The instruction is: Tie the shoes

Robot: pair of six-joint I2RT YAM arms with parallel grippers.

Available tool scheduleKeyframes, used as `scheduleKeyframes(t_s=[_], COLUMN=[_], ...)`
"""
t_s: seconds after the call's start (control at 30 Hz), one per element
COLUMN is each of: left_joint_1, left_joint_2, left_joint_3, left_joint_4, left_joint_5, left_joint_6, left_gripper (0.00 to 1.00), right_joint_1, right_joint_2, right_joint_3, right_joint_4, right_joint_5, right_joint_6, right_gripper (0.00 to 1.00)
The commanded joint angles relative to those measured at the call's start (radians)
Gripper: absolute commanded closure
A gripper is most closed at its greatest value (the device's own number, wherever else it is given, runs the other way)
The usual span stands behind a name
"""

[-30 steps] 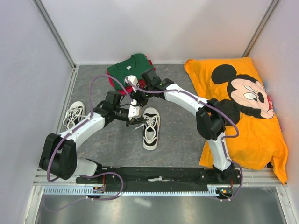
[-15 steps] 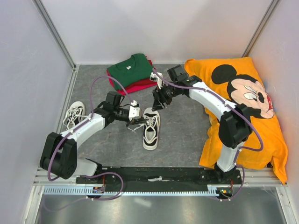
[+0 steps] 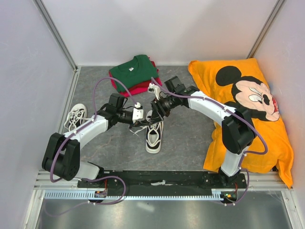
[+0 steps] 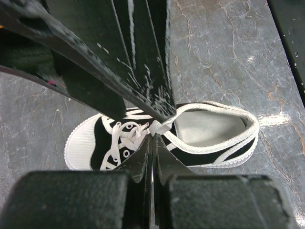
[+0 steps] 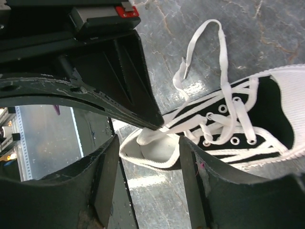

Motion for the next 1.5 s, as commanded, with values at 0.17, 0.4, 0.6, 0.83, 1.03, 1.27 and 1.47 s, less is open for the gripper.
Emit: scheduleKeyframes(t_s=[0.17,0.4,0.6,0.83,1.03,1.27,1.47], left_joint_1=[-0.001,0.005,0.135,0.267,0.246,0.183,0.146], left_joint_2=[0.003,-0.007,0.008,0.224,0.307,0.385,0.424], left_joint_3=[0.034,0.040,0.120,0.293,0.310,0.318,0.324], left_joint_4=[0.053,-0.033,-0.376,-0.850,-0.846,-0.812,-0.788], left_joint_5=[0.003,-0.007,-0.027,-0.180,-0.208,-0.288,-0.398], left_joint_6=[-0.017,0.031,0.405,0.998,1.050,1.007,0.999], left_gripper=[0.98,0.84,0.42,0.44,0.44,0.46,0.54], right_joint_1=[0.031,0.033,0.041,0.051,0.053,0.054,0.053], right_joint_2=[0.010,0.001,-0.001,0.001,0.001,0.011,0.011], right_joint_3=[-0.022,-0.033,-0.045,-0.038,-0.032,-0.022,-0.018], right_joint_4=[0.062,0.070,0.068,0.059,0.045,0.032,0.015], right_joint_5=[-0.013,0.023,0.026,0.029,0.033,0.033,0.034], right_joint_6=[0.039,0.032,0.027,0.023,0.020,0.010,-0.002], right_gripper=[0.46,1.00,1.00,1.00,1.00,1.00,1.00])
